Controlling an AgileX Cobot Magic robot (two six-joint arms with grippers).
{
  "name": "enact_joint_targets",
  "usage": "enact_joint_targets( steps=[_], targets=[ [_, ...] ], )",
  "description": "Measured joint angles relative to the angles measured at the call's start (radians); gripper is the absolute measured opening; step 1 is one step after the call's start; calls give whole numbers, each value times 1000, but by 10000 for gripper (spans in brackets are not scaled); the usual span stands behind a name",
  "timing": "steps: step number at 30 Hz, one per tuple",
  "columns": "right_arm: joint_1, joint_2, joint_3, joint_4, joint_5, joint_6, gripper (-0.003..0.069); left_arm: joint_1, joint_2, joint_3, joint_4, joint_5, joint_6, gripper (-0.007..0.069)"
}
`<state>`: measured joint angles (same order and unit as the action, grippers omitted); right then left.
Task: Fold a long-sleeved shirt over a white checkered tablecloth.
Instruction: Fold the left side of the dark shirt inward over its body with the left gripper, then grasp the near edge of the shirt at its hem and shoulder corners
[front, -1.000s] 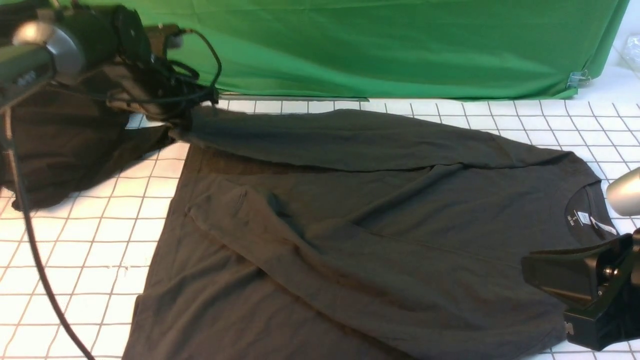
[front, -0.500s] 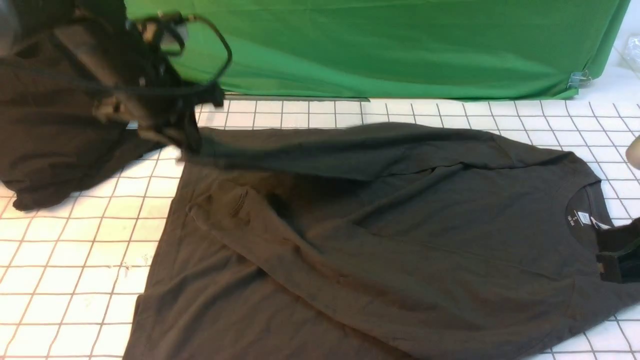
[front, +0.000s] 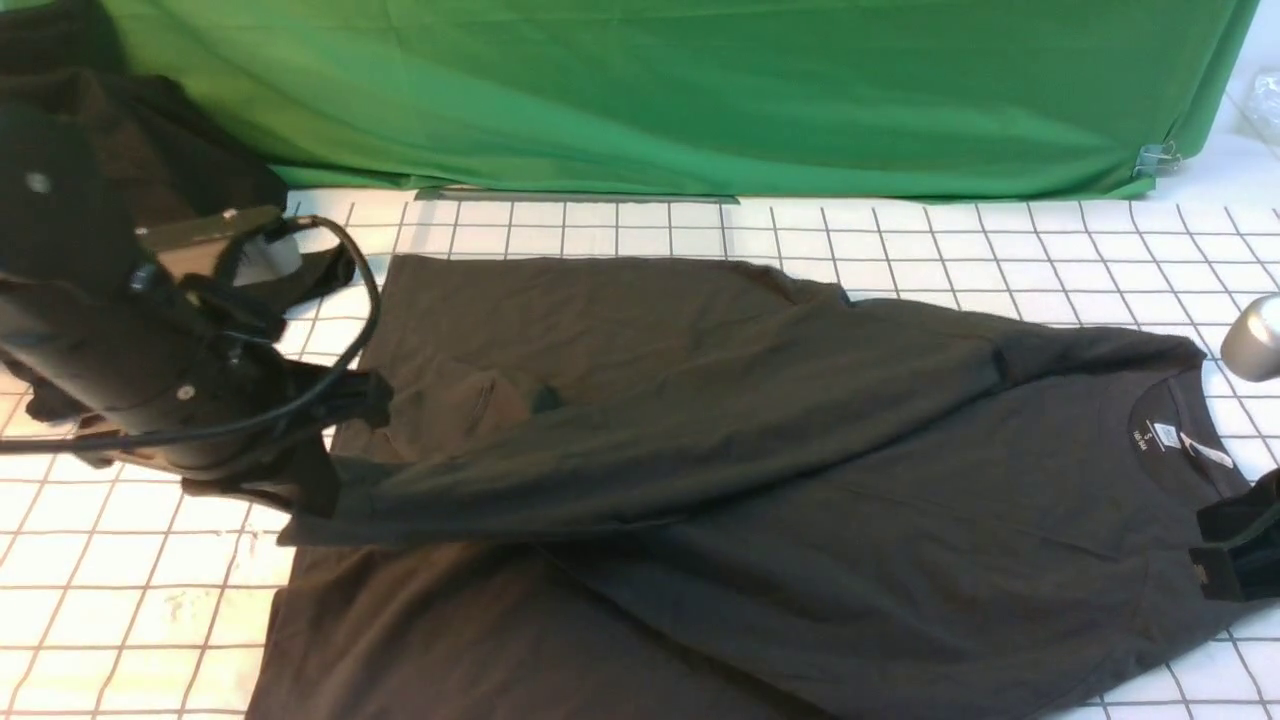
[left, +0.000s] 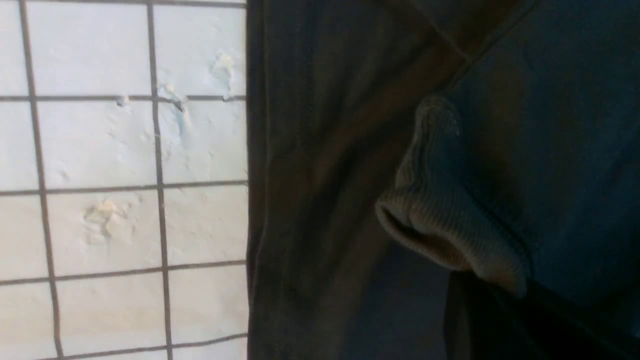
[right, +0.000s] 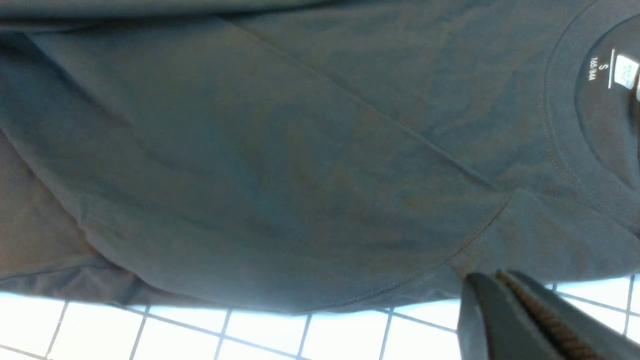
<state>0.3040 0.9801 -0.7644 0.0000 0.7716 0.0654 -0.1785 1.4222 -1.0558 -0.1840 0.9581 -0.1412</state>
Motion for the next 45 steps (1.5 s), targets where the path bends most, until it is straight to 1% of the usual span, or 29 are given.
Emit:
enact_joint_targets(
  steps=[1, 4, 7, 11, 14, 16, 17, 18, 19, 20, 21, 22, 23, 24, 26, 28, 30, 34, 40, 43, 45],
  targets=[
    [0, 0, 0, 0, 0, 0, -3, 0, -3, 0, 0, 4, 0, 24],
    [0, 0, 0, 0, 0, 0, -3, -2, -23, 2, 62, 15, -27, 24],
    [0, 0, 0, 18, 0, 0, -3, -2, -15, 18, 89, 7, -43, 24],
    [0, 0, 1, 30, 0, 0, -2, -2, 5, 59, 61, -7, -39, 32],
    [0, 0, 1, 33, 1, 0, -2, -2, 24, 99, 40, -28, -29, 74],
    [0, 0, 1, 35, 1, 0, -2, -2, 31, 115, 26, -36, -8, 137],
    [0, 0, 1, 35, 1, 0, -2, -2, 33, 120, 17, -33, -3, 197],
    [0, 0, 1, 35, 1, 0, -2, -2, 33, 120, 16, -32, -1, 206],
    [0, 0, 1, 35, 1, 0, -2, -2, 33, 120, 12, -22, 3, 271],
    [0, 0, 1, 35, 1, 0, -1, -2, 33, 120, 13, -5, 6, 316],
    [0, 0, 1, 35, 1, 0, -1, -2, 33, 120, 13, 3, 6, 334],
    [0, 0, 1, 36, 1, 0, -1, -2, 33, 121, 21, 49, 5, 395],
    [0, 0, 1, 36, 1, 0, -1, -2, 33, 122, 22, 56, 3, 402],
    [0, 0, 1, 36, 1, 0, -1, -2, 31, 136, 26, 109, -6, 442],
    [0, 0, 1, 36, 1, 0, -1, -2, 25, 177, 29, 151, -15, 461],
    [0, 0, 1, 36, 1, 0, -1, -2, 14, 235, 29, 157, -31, 468],
    [0, 0, 1, 37, 1, 0, -1, -2, -9, 336, 29, 118, -65, 468],
    [0, 0, 1, 37, -1, -1, -1, -2, -25, 448, 30, 34, -72, 452],
    [0, 0, 1, 37, -17, -3, -1, -8, -25, 470, 54, -48, -75, 412],
    [0, 0, 1, 37, -19, -3, 0, -33, -25, 472, 90, -65, -99, 406],
    [0, 0, 1, 37, -19, -4, 3, -80, -25, 473, 129, -86, -134, 403]
  ],
)
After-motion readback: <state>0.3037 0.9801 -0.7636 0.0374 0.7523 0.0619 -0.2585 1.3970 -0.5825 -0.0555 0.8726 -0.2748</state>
